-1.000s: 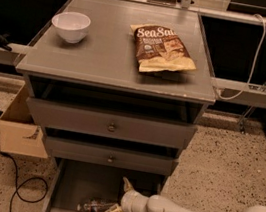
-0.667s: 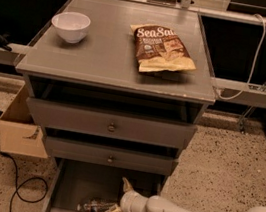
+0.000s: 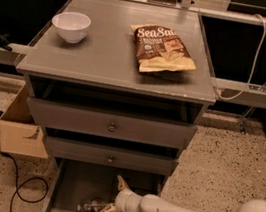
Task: Pick water bottle from bottom drawer and place on counter
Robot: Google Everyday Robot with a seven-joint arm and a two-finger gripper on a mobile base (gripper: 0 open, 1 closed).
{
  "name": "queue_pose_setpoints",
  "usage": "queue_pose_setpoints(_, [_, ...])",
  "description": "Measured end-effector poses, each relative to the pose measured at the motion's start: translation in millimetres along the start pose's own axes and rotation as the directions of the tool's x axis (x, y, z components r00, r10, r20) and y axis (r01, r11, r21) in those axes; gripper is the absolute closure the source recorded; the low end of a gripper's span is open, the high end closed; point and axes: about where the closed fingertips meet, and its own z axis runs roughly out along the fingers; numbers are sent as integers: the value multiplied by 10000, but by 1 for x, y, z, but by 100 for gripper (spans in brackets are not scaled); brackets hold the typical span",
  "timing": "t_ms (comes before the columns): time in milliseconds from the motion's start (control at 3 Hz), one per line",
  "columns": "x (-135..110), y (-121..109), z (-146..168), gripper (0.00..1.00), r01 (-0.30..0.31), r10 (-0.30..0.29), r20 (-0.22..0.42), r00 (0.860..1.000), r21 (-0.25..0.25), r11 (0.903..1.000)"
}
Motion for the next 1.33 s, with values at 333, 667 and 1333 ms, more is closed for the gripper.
queue_pose_setpoints(333, [-1, 0, 19, 0, 2, -5, -116, 9999, -318, 9995])
queue_pose_setpoints(667, [21, 11, 32, 0, -253, 196, -713, 9973, -790, 9966])
queue_pose_setpoints(1333, [75, 20, 28, 0, -419, 219, -1894, 9817, -1020, 9939])
